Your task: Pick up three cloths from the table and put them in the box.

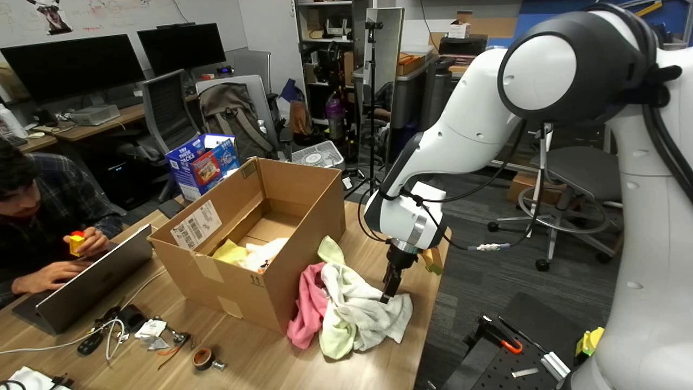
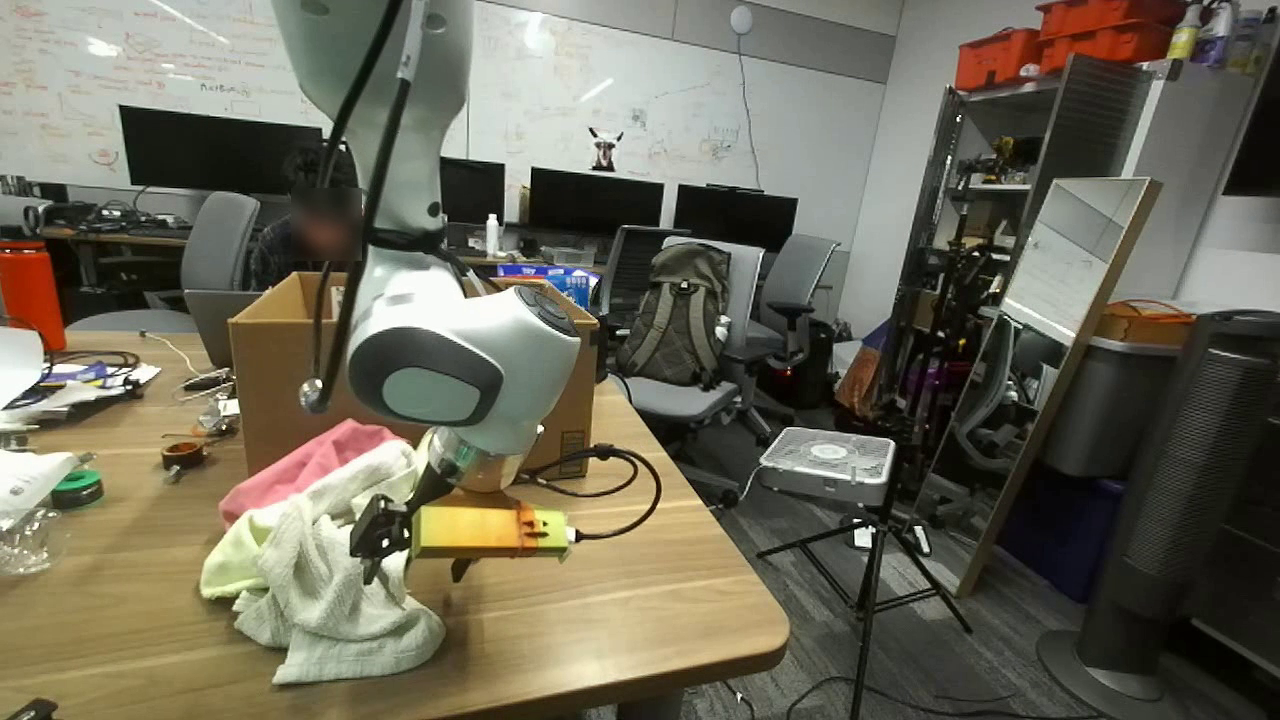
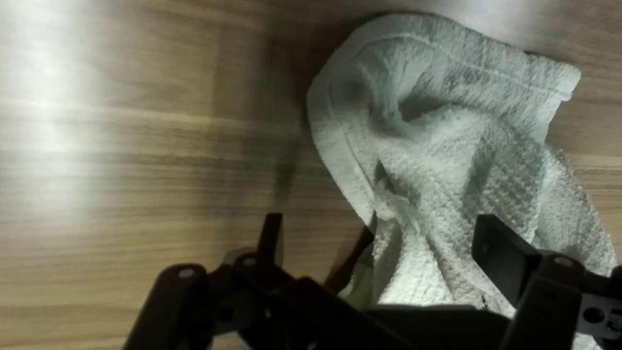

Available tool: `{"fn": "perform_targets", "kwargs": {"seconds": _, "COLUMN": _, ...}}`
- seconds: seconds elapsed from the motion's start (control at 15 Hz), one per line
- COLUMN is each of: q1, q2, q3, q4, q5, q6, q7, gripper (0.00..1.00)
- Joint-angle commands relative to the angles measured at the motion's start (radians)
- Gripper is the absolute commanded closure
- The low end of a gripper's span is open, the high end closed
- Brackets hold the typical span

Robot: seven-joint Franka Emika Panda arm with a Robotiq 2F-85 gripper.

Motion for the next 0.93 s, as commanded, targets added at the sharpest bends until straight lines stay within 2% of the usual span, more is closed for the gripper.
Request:
{"fn": "perform_targets", "kwargs": {"seconds": 0.0, "q1": 0.002, "q2": -0.017, "q3": -0.011, "q4": -0.044, "q5": -0.012, "q6": 0.028, "q7": -0.025, "gripper": 0.00}}
{"fn": "perform_targets", "kwargs": {"seconds": 0.47, "q1": 0.006, "q2": -0.027, "q3": 0.002, "q4": -0.069, "q5": 0.002, "q6": -0.008, "q7": 0.007, "gripper": 0.00}}
{"fn": "perform_targets", "kwargs": {"seconds": 0.87, "q1": 0.012, "q2": -0.030, "q3": 0.058, "q4": -0.080, "q5": 0.029, "q6": -0.007, "q7": 0.009, "gripper": 0.00}}
